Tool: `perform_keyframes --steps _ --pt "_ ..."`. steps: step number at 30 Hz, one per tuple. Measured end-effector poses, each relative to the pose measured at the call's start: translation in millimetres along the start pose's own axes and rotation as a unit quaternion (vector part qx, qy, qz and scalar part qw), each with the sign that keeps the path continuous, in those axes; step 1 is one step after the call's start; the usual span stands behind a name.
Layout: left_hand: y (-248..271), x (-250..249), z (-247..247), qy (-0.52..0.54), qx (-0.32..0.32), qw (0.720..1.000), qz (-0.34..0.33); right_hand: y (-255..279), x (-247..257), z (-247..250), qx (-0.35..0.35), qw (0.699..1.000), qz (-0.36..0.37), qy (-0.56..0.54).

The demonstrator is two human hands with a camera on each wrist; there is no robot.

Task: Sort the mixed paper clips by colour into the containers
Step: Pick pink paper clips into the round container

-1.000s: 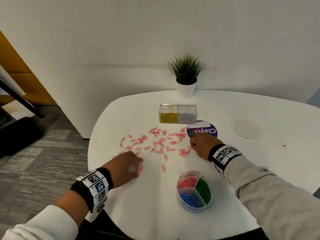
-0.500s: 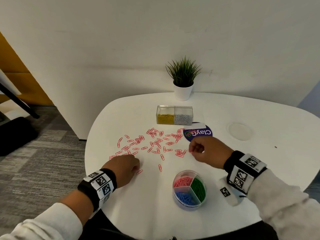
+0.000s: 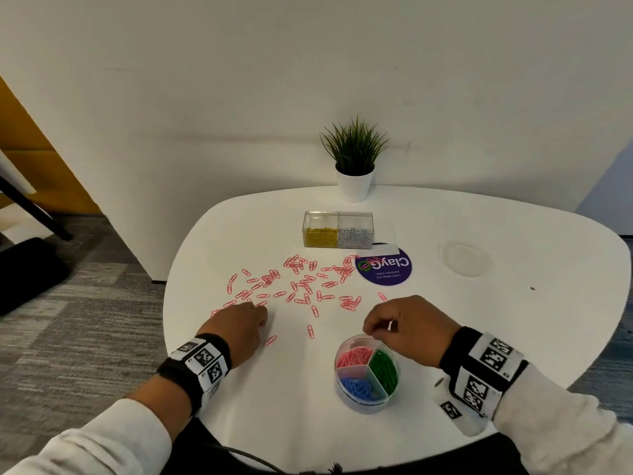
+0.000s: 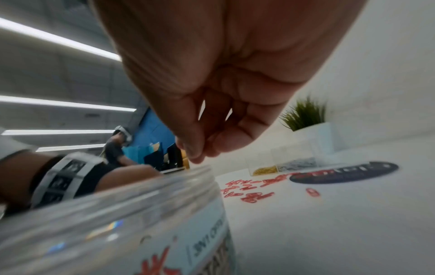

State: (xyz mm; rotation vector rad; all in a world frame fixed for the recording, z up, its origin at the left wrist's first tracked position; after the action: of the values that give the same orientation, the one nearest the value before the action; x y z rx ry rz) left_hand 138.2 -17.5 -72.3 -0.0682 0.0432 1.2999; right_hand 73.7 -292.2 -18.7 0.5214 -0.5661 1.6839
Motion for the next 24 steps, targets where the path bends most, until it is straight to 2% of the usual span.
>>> perform_keyframes --steps 2,5,7,9,11,13,15,18,21,24 --pt "1 8 2 0.015 0.007 1.0 0.026 -2 -13 4 -0.033 0.998 -0.046 -0.02" --pt "2 3 18 0.059 -0.011 0.998 0.027 1 -23 -11 0.032 0.996 -0.083 0.026" --pt "4 -18 36 0.124 -0.043 0.991 -0.004 4 -22 -21 0.058 0.992 -0.109 -0.01" --pt "9 -50 56 0.216 -0.068 0.973 -0.046 6 -16 -29 0.074 0.989 -0.122 -0.037" --pt "18 -83 68 0.29 -0.07 0.95 -0.09 7 -14 -36 0.095 0.986 -0.132 -0.045" --pt "27 -109 69 0.324 -0.051 0.936 -0.129 -2 -19 -33 0.081 0.985 -0.143 -0.048" --pt "35 -128 64 0.316 -0.029 0.933 -0.17 -22 -33 -20 0.02 0.991 -0.132 0.011" --pt "47 -144 53 0.235 -0.019 0.939 -0.252 -53 -60 -6 -0.044 0.982 -0.136 0.123" --pt "57 -150 45 0.151 -0.021 0.937 -0.315 -74 -80 -17 -0.008 0.972 -0.156 0.173" --pt "62 -152 45 0.116 -0.03 0.929 -0.349 -89 -71 -30 0.008 0.975 -0.125 0.185"
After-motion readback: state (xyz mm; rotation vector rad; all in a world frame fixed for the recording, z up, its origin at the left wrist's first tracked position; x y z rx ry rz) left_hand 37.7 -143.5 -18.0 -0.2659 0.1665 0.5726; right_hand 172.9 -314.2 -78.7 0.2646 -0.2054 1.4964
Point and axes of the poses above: each hand's wrist, its own y-axis away from the middle knuckle, its own z-axis out of the back of the hand, x = y × z, the point moved 8 cm from there along -y, towards the middle knuckle, and after that the axes turned 14 degrees about -x, right-handed, at the moved point
